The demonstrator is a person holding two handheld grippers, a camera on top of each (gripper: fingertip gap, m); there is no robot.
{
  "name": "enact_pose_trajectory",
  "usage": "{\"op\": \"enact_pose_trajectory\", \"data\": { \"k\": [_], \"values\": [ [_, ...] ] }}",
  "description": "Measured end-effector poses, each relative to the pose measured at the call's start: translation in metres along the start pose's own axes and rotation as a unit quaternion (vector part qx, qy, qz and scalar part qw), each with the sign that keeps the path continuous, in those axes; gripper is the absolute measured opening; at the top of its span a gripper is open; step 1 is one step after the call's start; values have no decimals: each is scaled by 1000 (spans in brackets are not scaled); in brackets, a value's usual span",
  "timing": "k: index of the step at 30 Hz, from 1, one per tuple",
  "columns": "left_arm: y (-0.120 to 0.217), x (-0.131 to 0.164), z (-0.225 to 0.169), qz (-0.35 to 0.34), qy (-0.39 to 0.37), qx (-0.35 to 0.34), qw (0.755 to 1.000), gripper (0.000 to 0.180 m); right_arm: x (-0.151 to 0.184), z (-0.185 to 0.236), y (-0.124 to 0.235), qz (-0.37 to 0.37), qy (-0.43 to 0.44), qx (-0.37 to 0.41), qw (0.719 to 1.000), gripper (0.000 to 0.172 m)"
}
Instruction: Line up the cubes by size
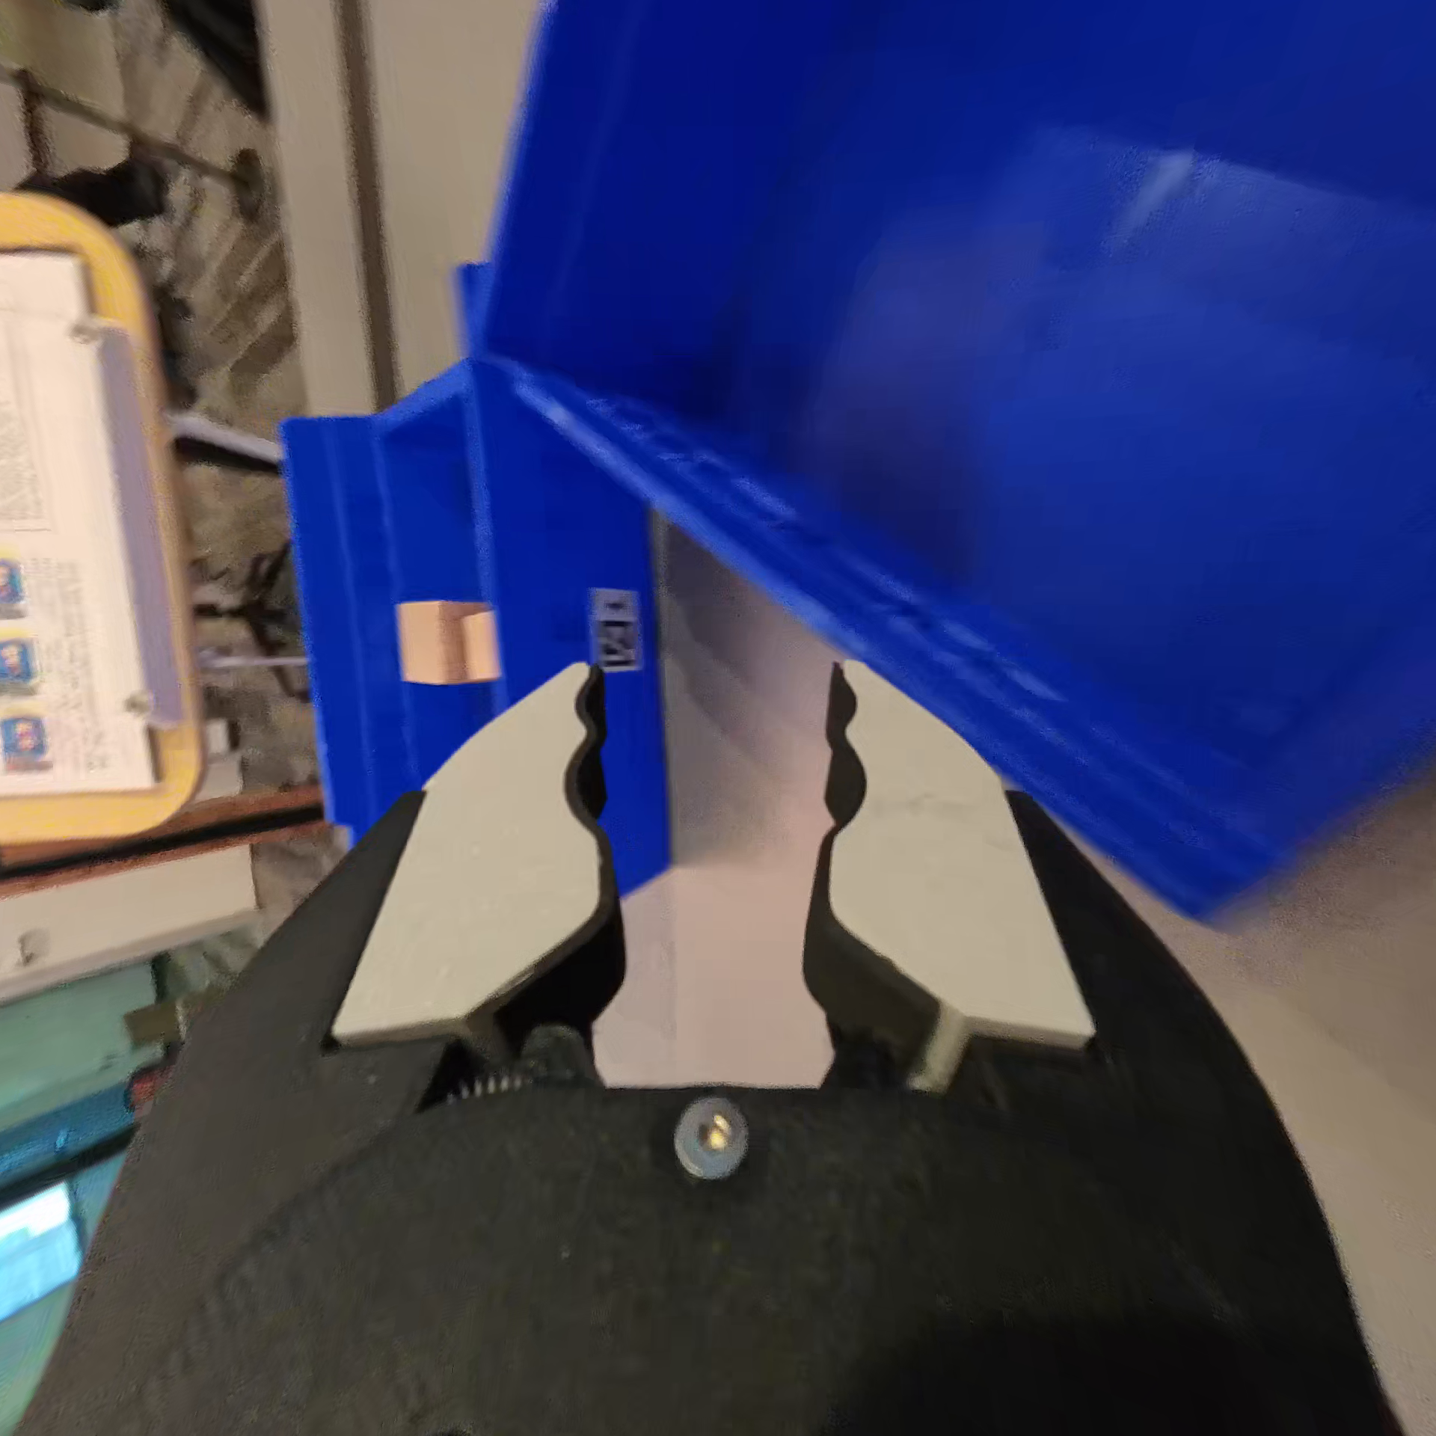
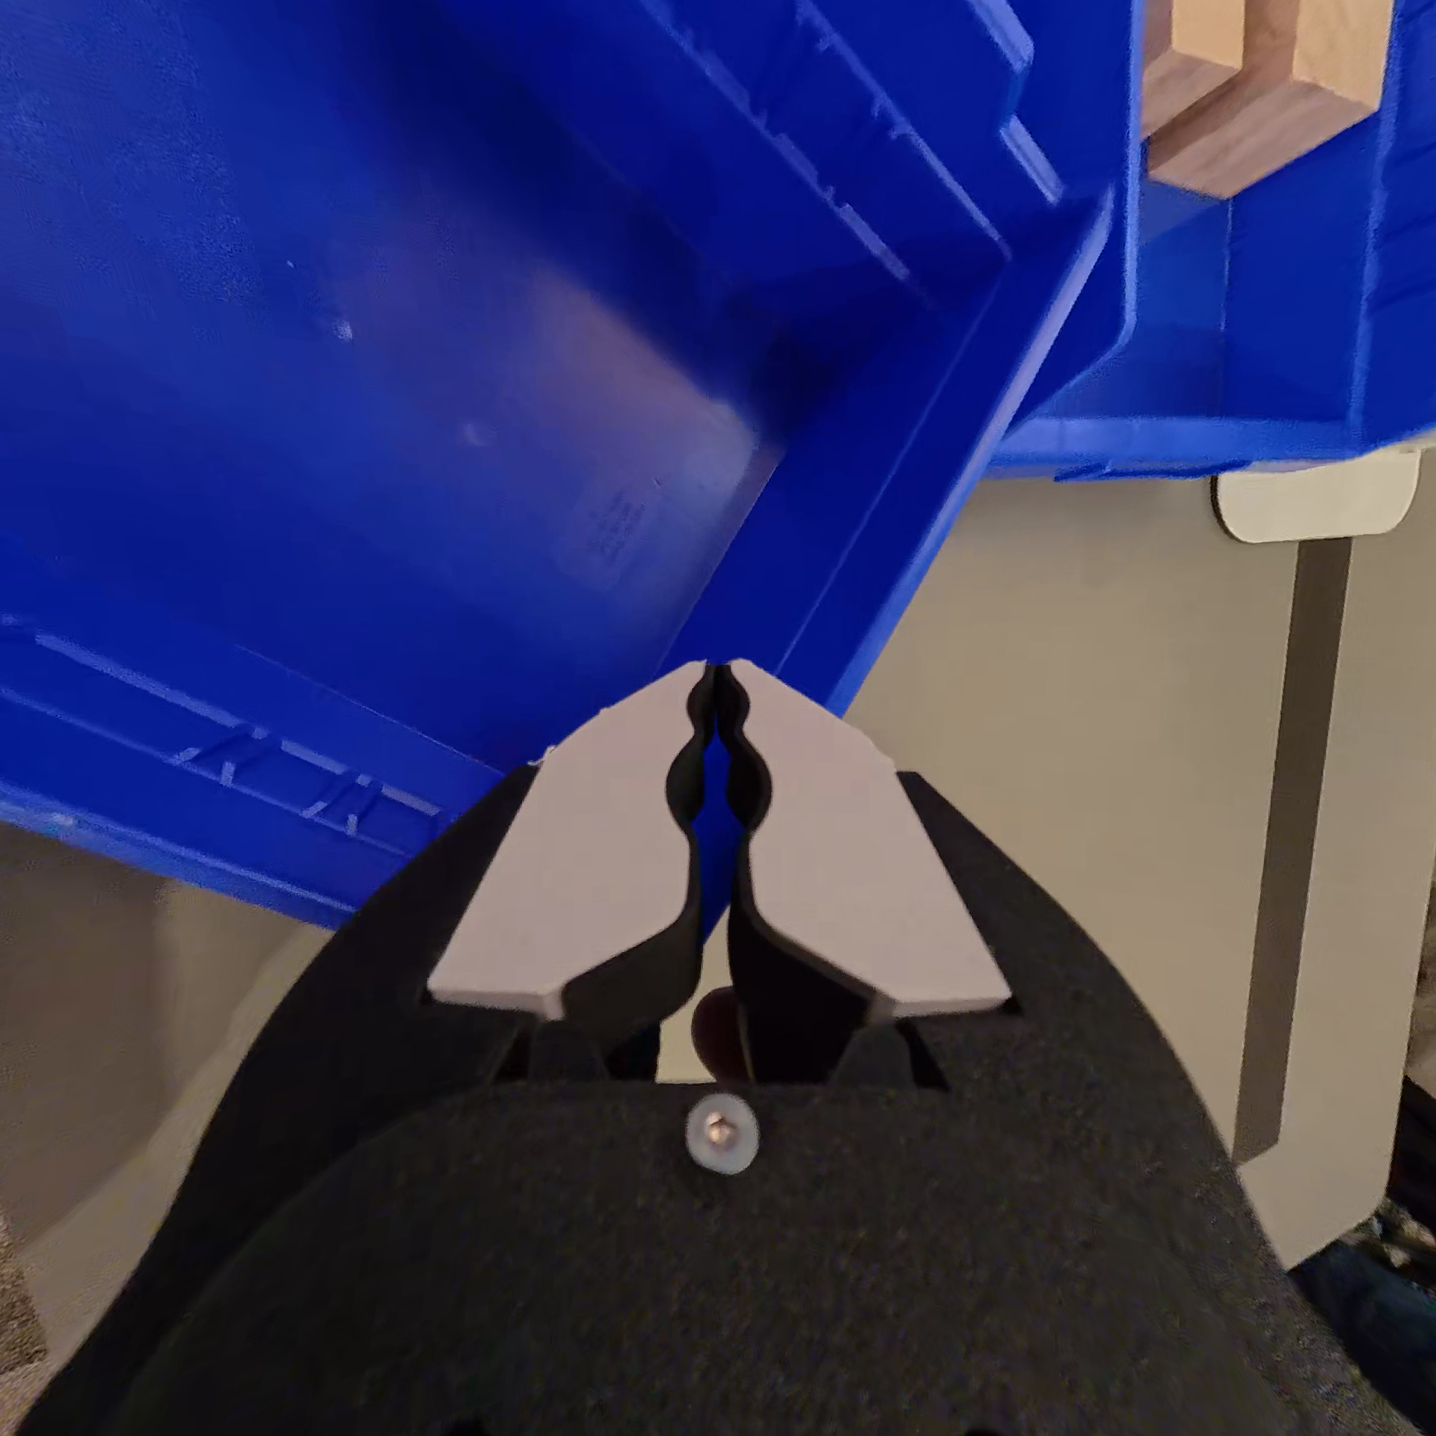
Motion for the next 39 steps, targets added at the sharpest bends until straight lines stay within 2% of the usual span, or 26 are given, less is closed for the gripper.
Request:
{"op": "enact_pose_trajectory", "data": {
  "k": [1,5,9,13,14,16,22,29,33,36,37,39],
  "values": [
    [-18,1,14,13,7,-14,1000,56,3,0,1,1,-1,-3,1000,0],
    [-78,1,45,26,69,21,997,65,15,-1,6,20,5,4,1000,0],
    [-129,13,46,83,49,36,995,63,23,0,9,18,4,0,1000,0],
    [-152,24,39,121,43,21,991,28,35,-1,14,32,11,5,999,0],
    [-152,25,37,115,43,23,992,26,38,-1,15,34,15,4,999,0],
    [-149,27,36,118,53,32,991,24,45,-3,17,44,20,8,999,0],
    [-120,48,26,96,11,69,993,20,72,-16,25,78,25,27,996,0],
    [-61,110,13,80,-67,140,985,15,106,-48,34,114,48,23,992,0],
    [-36,158,18,126,-77,162,976,14,129,-79,39,148,53,21,987,0],
    [-21,185,26,159,-54,153,974,20,134,-98,42,138,34,14,990,0],
    [-14,189,31,165,-32,149,975,29,133,-103,44,132,26,21,991,0],
    [1,192,41,174,6,130,976,44,127,-107,52,125,2,37,991,24]
  ]
}}
Point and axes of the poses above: each gripper's, where its closed fingertips meet, y back along the fingers, x out of its underside, z = x × y across the jaws, the point moved 5 cm from there along y, back along the fingers, and after that the axes turned 14 degrees about -x, right-handed, at the moved point
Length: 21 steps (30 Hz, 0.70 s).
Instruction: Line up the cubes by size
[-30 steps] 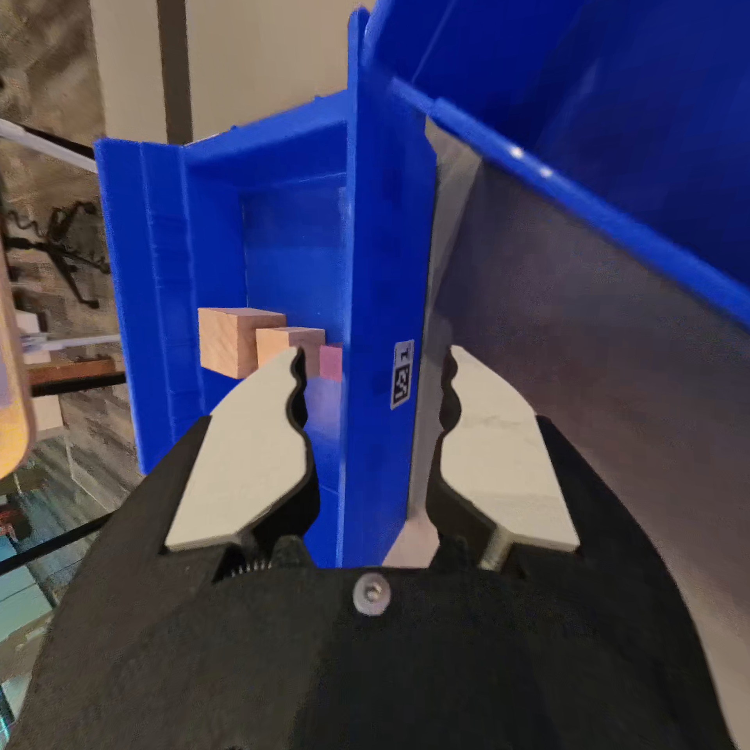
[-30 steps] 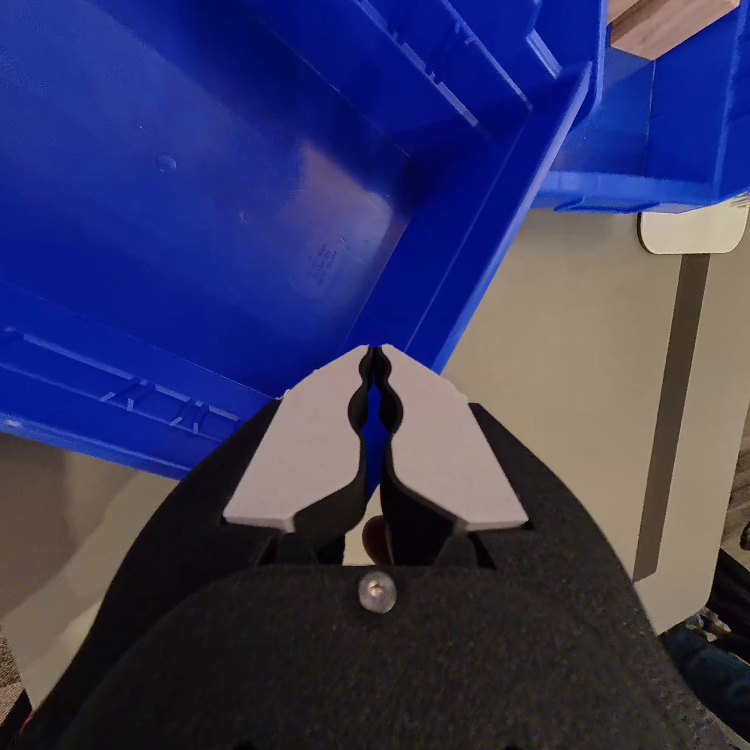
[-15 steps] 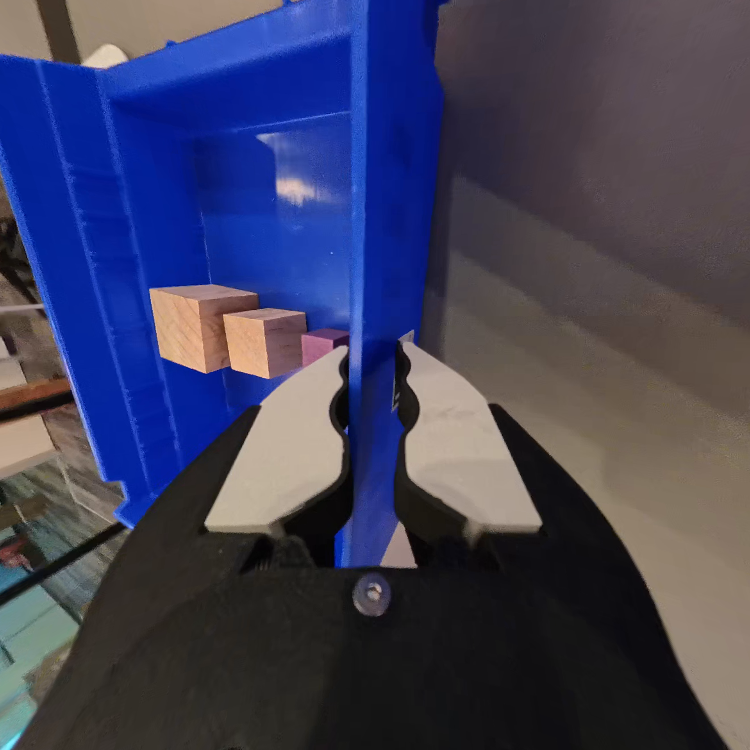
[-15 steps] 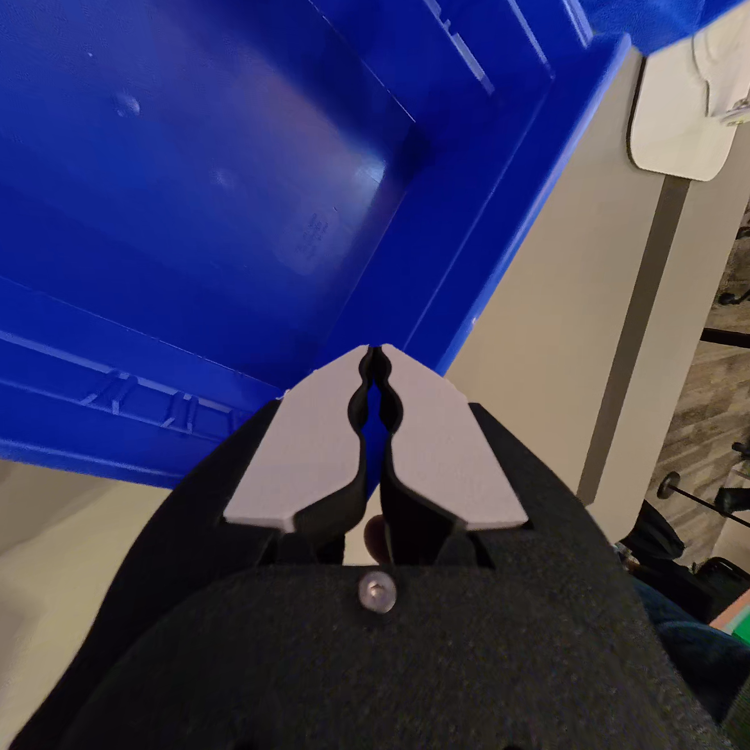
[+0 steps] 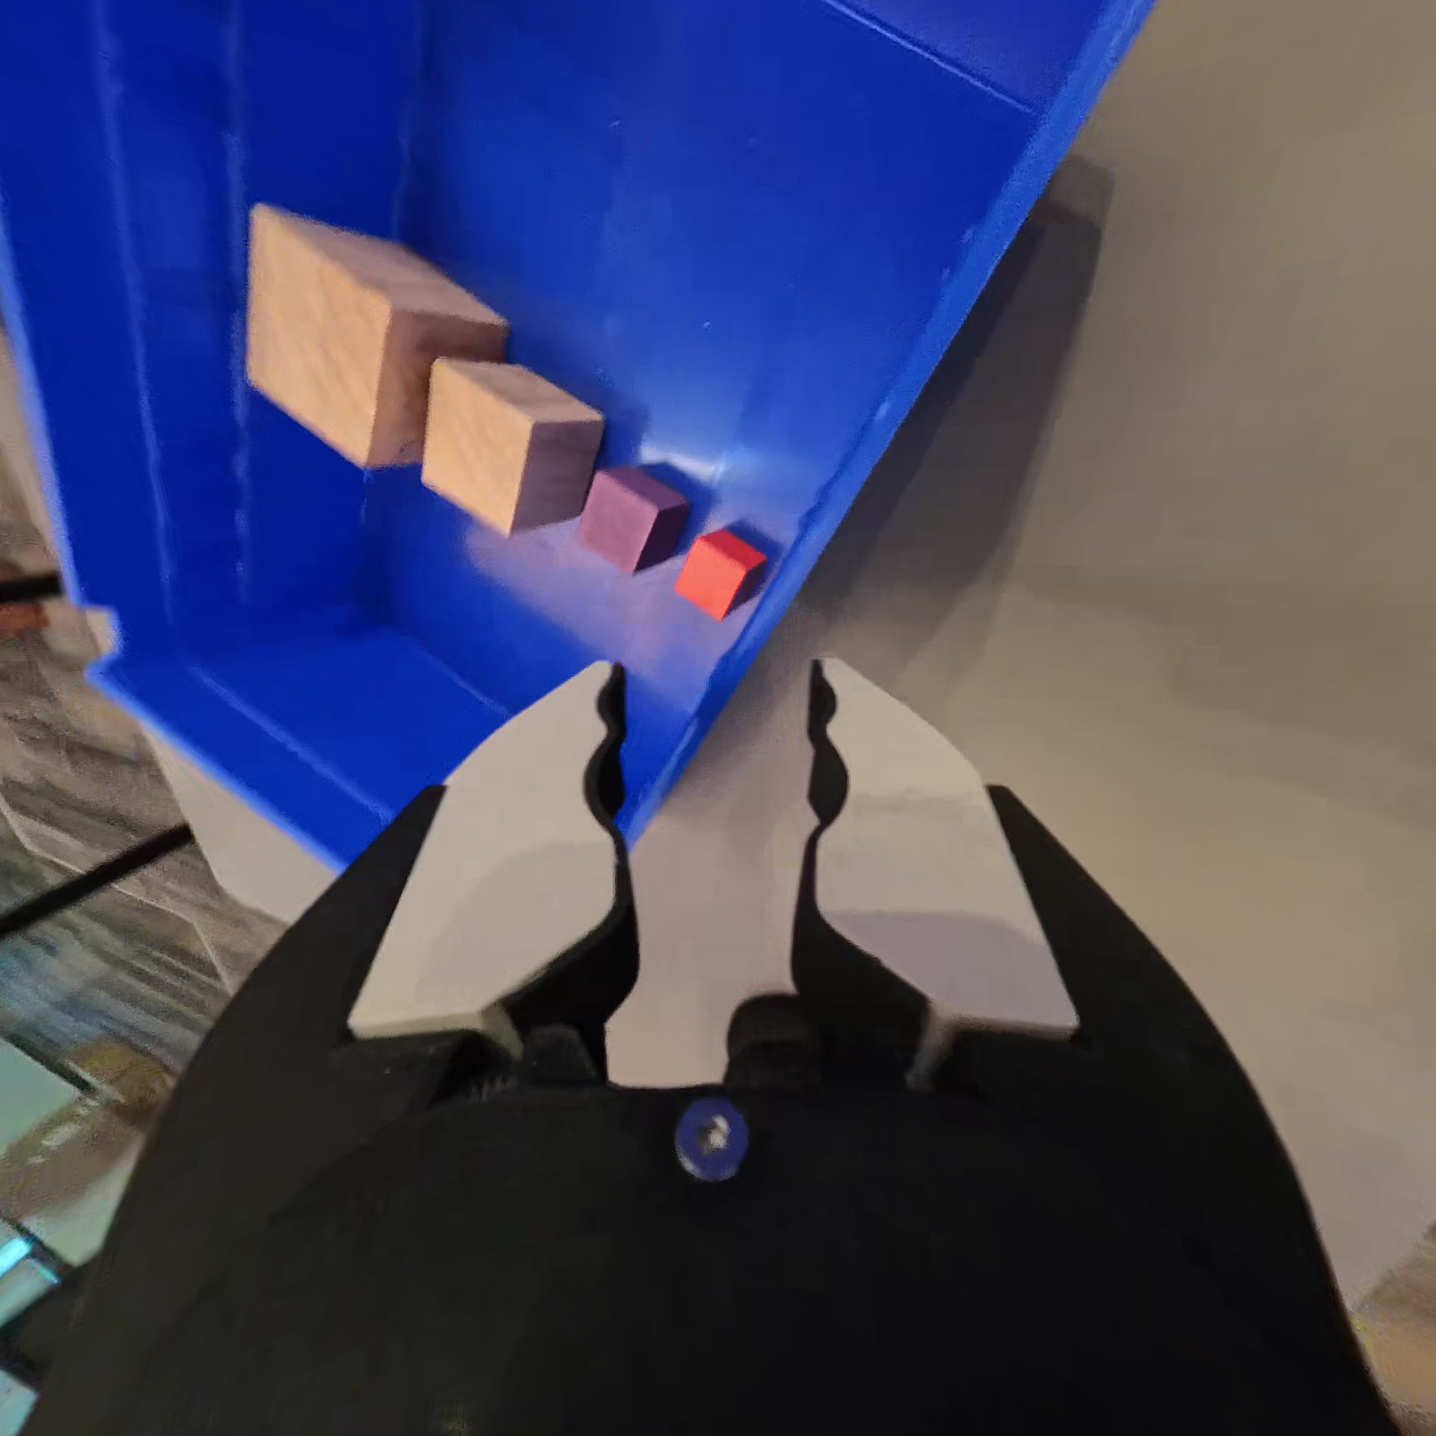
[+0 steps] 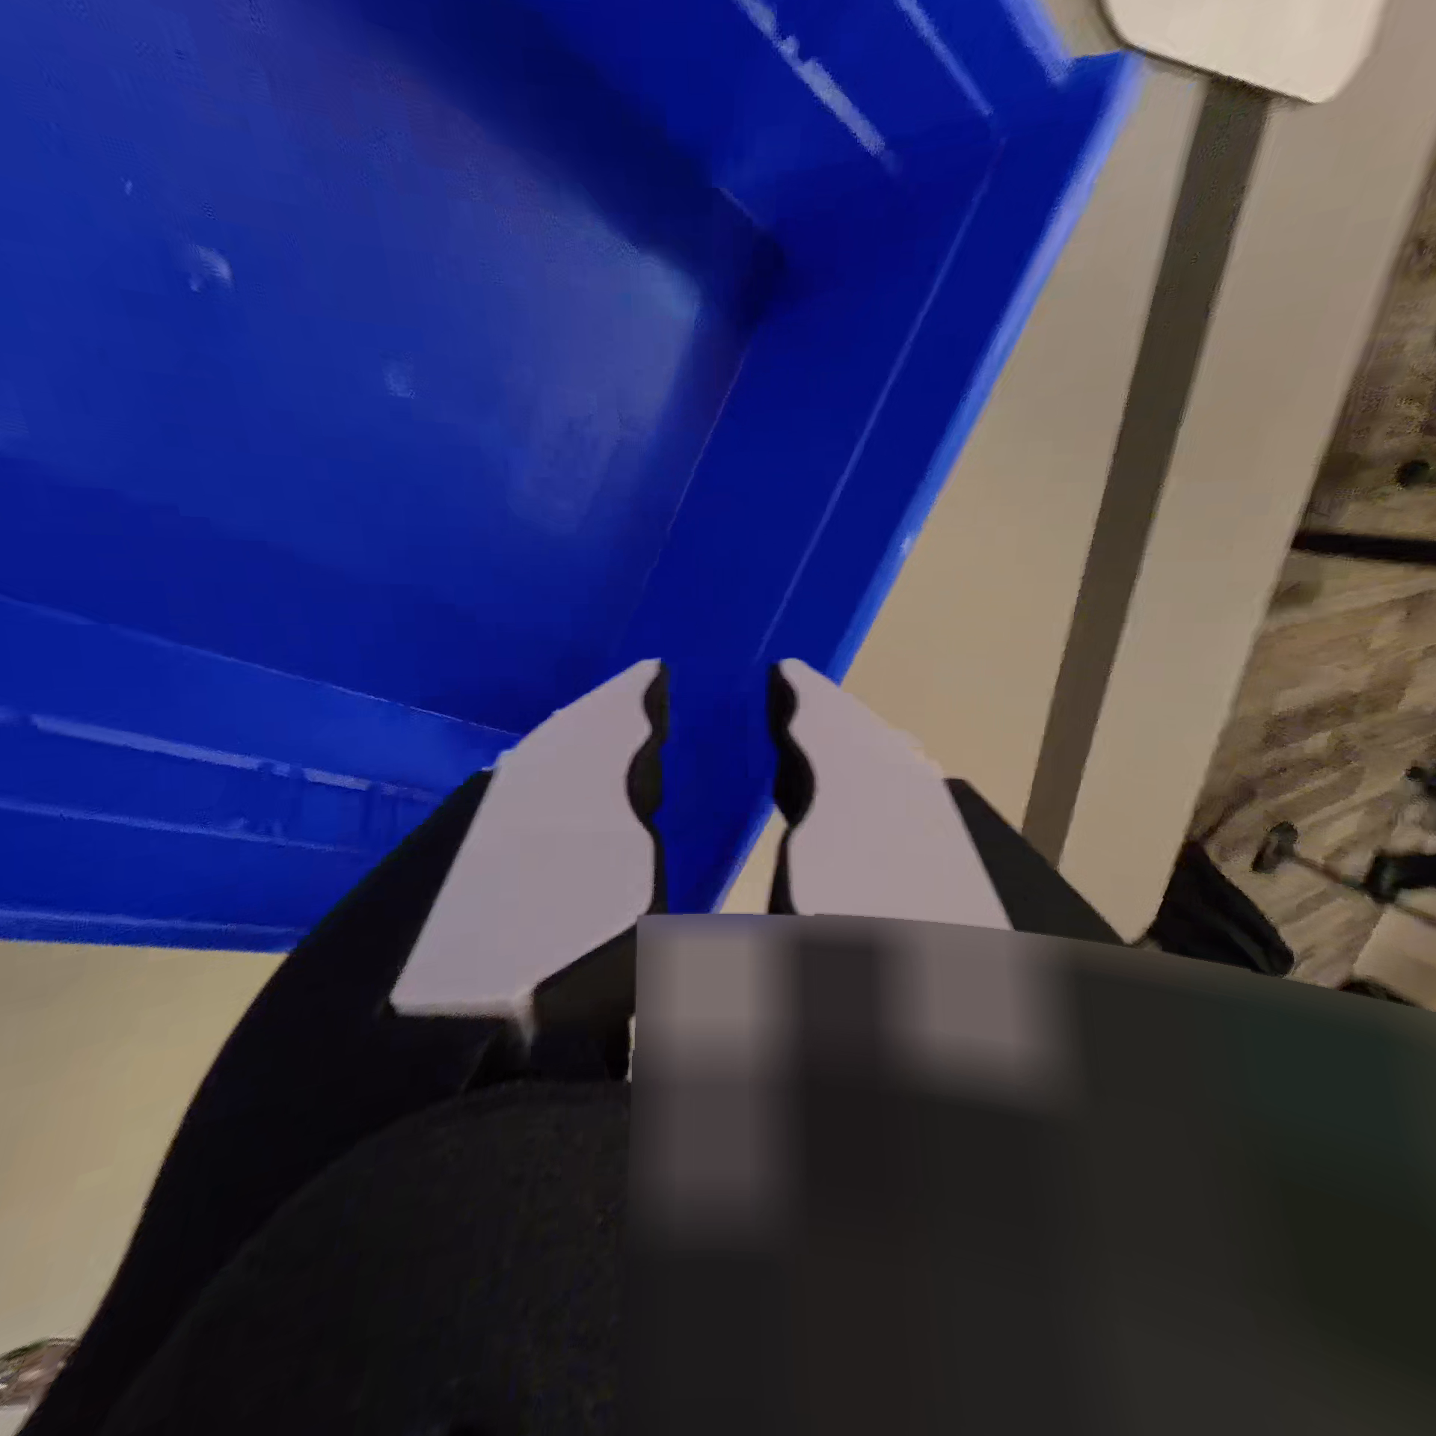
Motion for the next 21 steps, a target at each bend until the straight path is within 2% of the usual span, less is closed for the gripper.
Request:
{"op": "enact_pose_trajectory", "data": {
  "k": [2,4,6,8,9,11,13,15,18,21],
  "values": [
    [21,4,7,12,51,-17,998,61,-7,0,15,12,-39,33,999,48],
    [46,-11,10,-2,99,-30,995,70,-29,18,31,-20,-46,30,998,52],
    [62,-42,16,-10,150,-64,987,65,-61,48,46,-67,-43,8,997,52],
    [67,-90,11,-36,192,-52,979,65,-96,84,54,-101,-36,-15,994,51],
    [64,-113,9,-37,209,-51,976,59,-113,105,53,-113,-22,-36,993,52],
    [48,-153,-1,-25,217,-9,976,60,-143,138,43,-127,-9,-59,990,53],
    [21,-172,0,19,200,-5,980,64,-160,164,28,-118,-3,-85,989,55],
    [-8,-180,0,61,209,30,976,69,-166,174,10,-98,-17,-86,991,52],
    [-42,-171,7,141,180,0,974,69,-162,178,-12,-60,-30,-83,994,51],
    [-62,-165,-9,193,160,42,967,56,-164,186,-26,-55,-23,-112,992,47]
  ]
}}
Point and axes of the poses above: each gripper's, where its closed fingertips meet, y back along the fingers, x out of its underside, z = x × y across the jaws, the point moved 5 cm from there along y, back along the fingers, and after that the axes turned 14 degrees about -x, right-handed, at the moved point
